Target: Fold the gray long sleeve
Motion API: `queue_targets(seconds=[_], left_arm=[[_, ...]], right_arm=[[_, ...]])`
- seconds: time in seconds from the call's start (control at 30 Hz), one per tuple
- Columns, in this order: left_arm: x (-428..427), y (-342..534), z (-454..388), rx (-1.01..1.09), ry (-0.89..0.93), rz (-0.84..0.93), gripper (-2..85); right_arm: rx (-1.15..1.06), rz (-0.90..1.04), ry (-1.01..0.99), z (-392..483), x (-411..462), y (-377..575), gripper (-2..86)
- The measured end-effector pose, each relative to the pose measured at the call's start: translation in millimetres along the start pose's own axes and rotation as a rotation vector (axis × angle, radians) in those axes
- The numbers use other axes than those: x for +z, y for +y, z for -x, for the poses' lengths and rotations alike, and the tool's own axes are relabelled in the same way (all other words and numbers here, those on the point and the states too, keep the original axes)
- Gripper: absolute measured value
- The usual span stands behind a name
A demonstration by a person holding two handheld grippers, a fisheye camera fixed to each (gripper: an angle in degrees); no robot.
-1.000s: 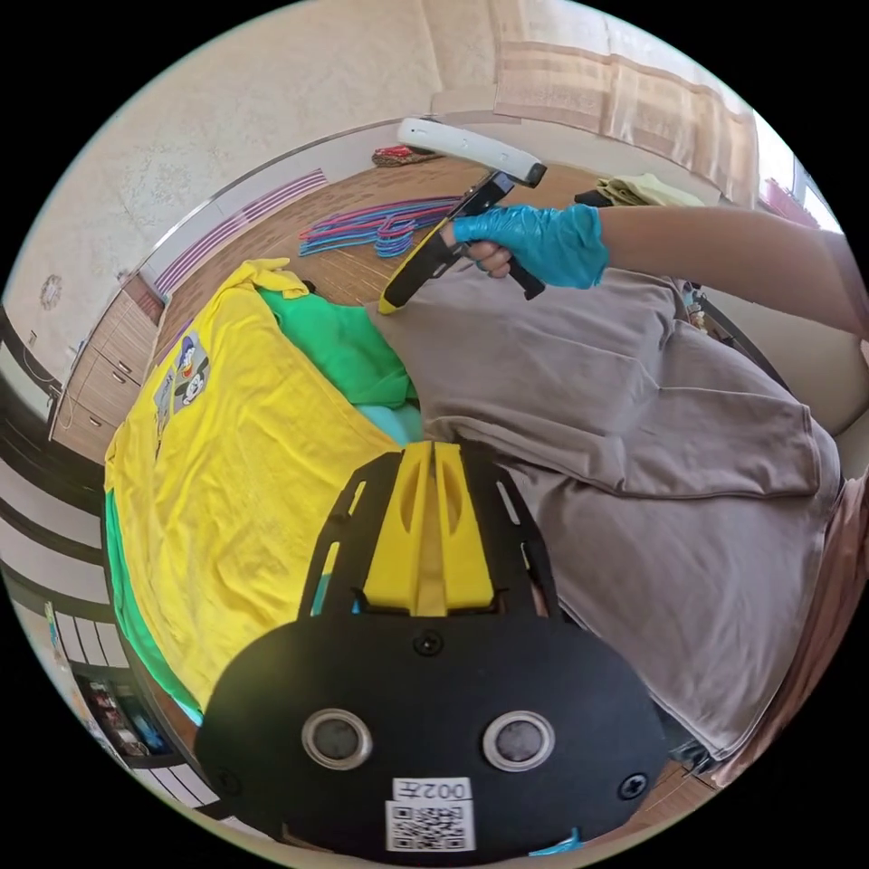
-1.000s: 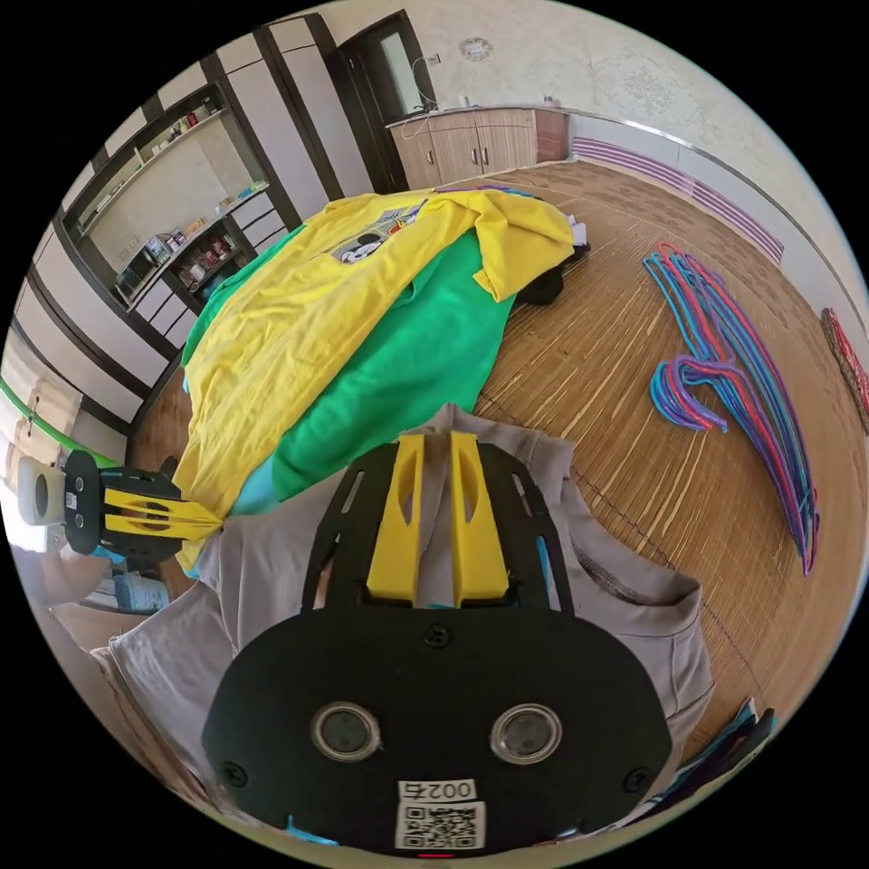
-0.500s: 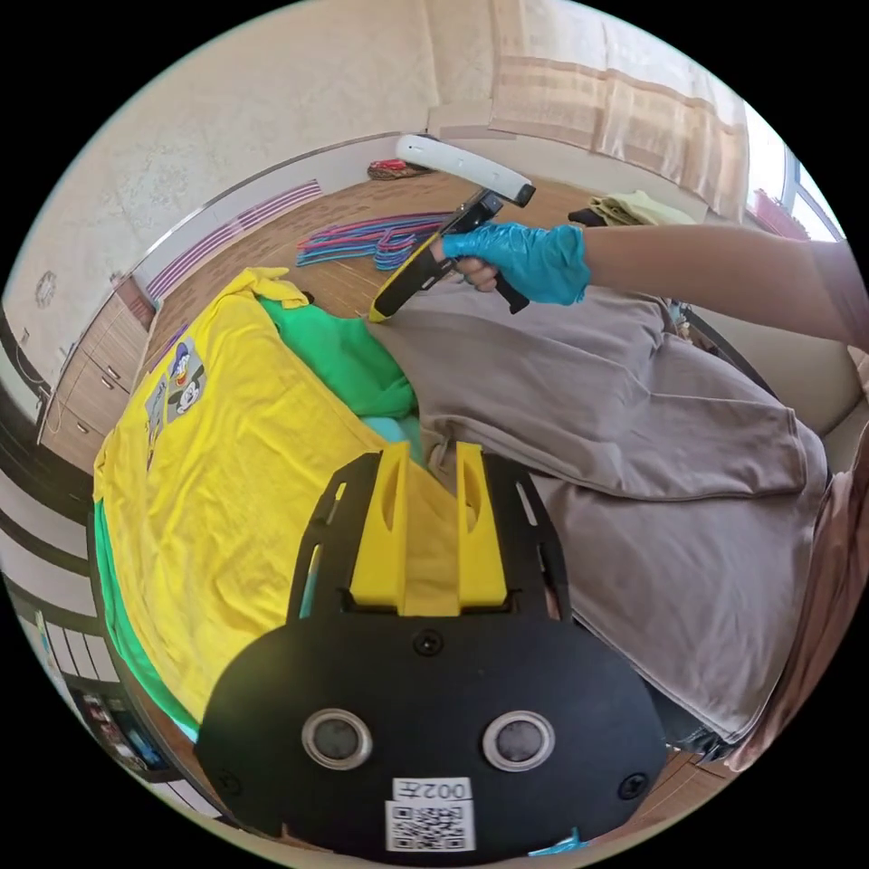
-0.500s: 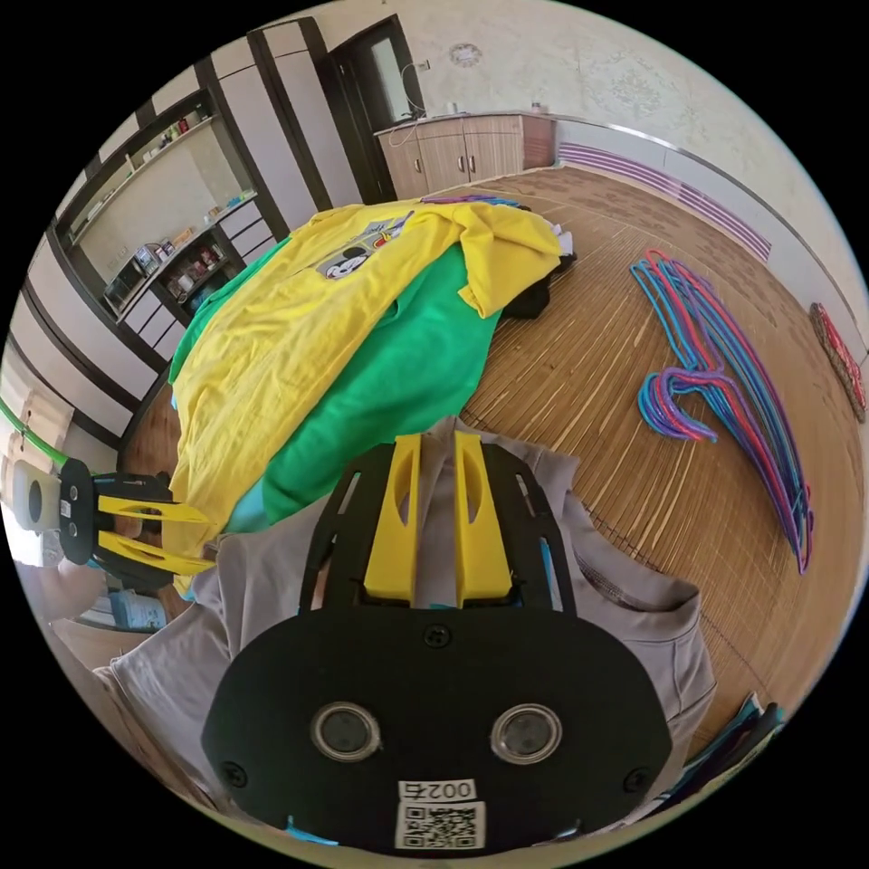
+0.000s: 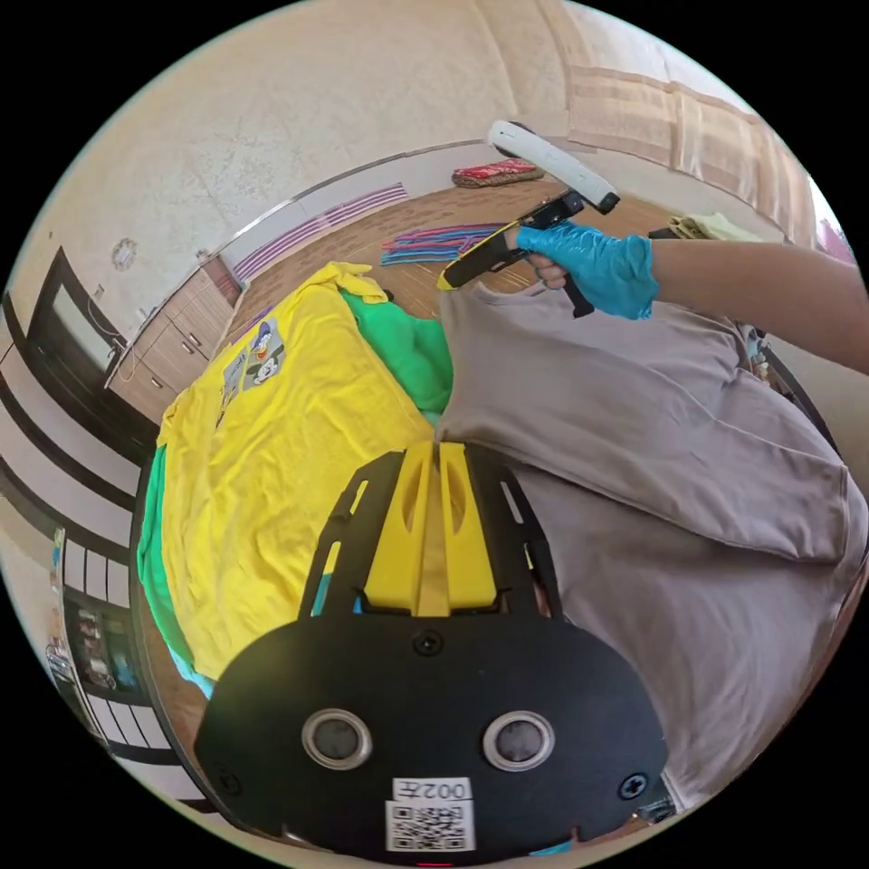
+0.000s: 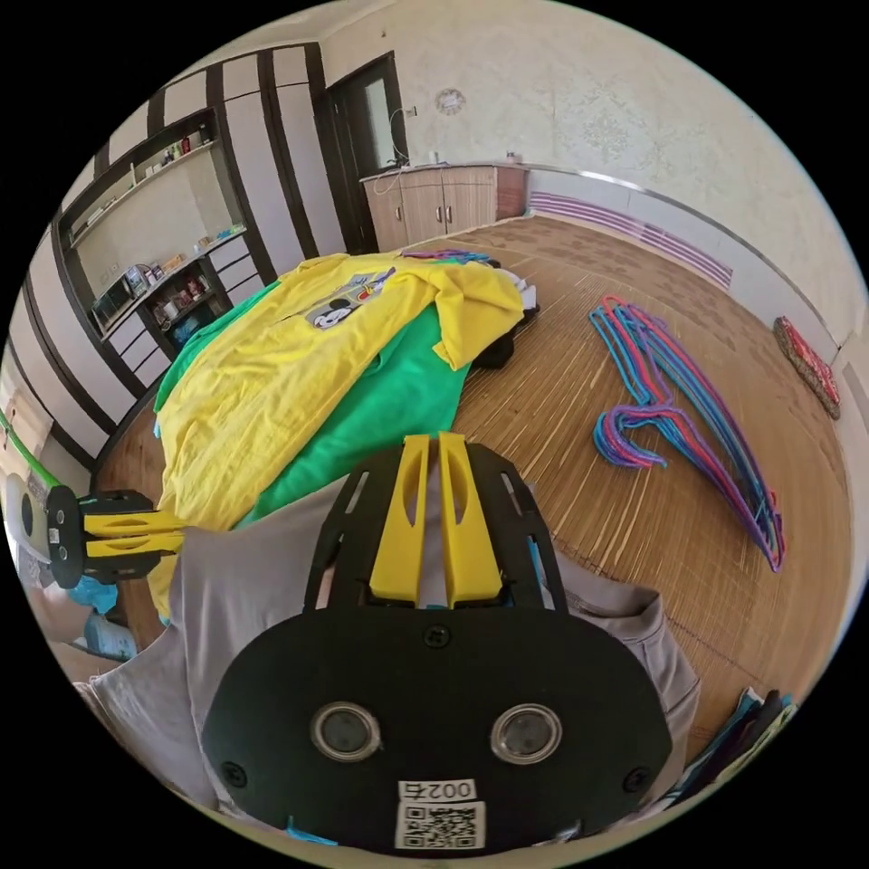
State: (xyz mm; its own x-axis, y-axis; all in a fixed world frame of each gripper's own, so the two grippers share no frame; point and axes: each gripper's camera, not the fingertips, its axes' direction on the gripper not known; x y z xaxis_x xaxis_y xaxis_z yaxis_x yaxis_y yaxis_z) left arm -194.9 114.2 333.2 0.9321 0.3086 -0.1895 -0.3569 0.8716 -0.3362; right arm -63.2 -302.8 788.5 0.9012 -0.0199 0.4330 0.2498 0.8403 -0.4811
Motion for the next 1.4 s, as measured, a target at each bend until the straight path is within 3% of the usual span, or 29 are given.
queue_targets(seconds=[0.23,0.37,0.67,0.87,1.07,1.2,1.4], left_arm=[[15,-6,15,-0.031,0.101,0.054,-0.8],[15,-4,19,-0.033,0.123,0.051,-0.8],[15,-6,24,-0.062,0.138,0.052,-0.7],[16,-7,26,-0.072,0.152,0.057,-0.7],[10,-7,24,-0.096,0.126,0.029,-0.8],[11,-6,20,-0.107,0.113,0.031,-1.3],[7,-15,25,-0.118,0.162,0.073,-1.5]], right_arm=[[-0.086,0.106,0.023,9,26,-14,0.3],[-0.138,0.072,-0.003,15,18,-14,2.6],[-0.013,0.022,-0.082,-10,-16,9,8.1],[0.016,0.019,-0.134,-5,-16,30,7.9],[-0.053,0.005,-0.027,13,-10,41,0.5],[-0.142,0.112,0.047,27,4,43,-0.1],[-0.143,0.131,-0.016,19,-26,57,6.5]])
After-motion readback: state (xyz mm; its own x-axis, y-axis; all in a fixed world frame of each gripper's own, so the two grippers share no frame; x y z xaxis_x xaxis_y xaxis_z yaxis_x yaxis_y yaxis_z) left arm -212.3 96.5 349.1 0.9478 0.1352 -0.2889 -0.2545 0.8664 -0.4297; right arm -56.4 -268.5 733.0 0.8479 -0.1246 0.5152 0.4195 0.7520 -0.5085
